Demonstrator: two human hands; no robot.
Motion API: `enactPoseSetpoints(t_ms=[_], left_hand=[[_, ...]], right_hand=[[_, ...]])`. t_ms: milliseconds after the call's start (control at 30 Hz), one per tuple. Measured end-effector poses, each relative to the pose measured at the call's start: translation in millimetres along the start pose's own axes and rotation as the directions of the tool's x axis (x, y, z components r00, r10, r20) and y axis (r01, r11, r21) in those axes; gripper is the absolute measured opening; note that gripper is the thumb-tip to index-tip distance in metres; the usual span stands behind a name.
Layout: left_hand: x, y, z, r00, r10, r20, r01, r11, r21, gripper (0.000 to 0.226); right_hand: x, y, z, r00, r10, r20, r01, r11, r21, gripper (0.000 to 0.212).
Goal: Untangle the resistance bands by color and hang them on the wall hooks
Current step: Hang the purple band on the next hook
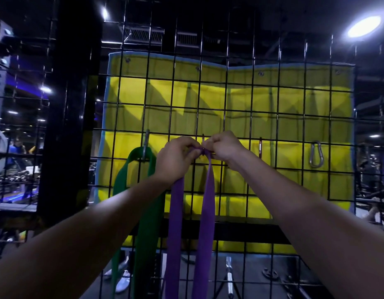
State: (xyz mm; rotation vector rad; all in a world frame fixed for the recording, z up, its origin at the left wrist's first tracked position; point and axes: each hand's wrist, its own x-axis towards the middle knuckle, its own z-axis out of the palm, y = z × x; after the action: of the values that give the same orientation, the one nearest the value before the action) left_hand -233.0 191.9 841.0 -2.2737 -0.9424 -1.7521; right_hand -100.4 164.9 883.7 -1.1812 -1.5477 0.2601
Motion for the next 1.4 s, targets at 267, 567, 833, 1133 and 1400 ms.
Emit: enactPoseSetpoints(t_ms=[267, 567, 833, 1133, 1400], left_hand=[[3, 6, 19, 0.995, -0.091, 0.048, 0.088, 0.994, 0.067, 0.019], [4, 24, 16, 0.957, -0.217, 0.191, 0.278, 0.874, -0.400, 0.017], [14, 30, 20, 0.871, -0.434, 0.228, 0.484, 0.686, -0.543, 0.023], [22, 30, 18, 0.827, -0.498, 0.262, 0.560, 0.684, -0.467, 0.026], [10, 26, 12, 0.941, -0.302, 0.153, 0.334, 0.897, -0.288, 0.010]], right_hand=[[-11, 13, -10, 0.997, -0.058, 0.056, 0.055, 0.997, 0.057, 0.014], [-13, 19, -7, 0.981, -0.189, -0.053, 0.181, 0.975, -0.127, 0.016], [-9, 25, -6, 0.985, -0.152, -0.079, 0.147, 0.987, -0.067, 0.008], [1, 23, 4, 0.972, -0.134, -0.194, 0.114, 0.987, -0.109, 0.010], [-20, 31, -6, 0.948, -0.300, -0.109, 0.270, 0.936, -0.226, 0.015]])
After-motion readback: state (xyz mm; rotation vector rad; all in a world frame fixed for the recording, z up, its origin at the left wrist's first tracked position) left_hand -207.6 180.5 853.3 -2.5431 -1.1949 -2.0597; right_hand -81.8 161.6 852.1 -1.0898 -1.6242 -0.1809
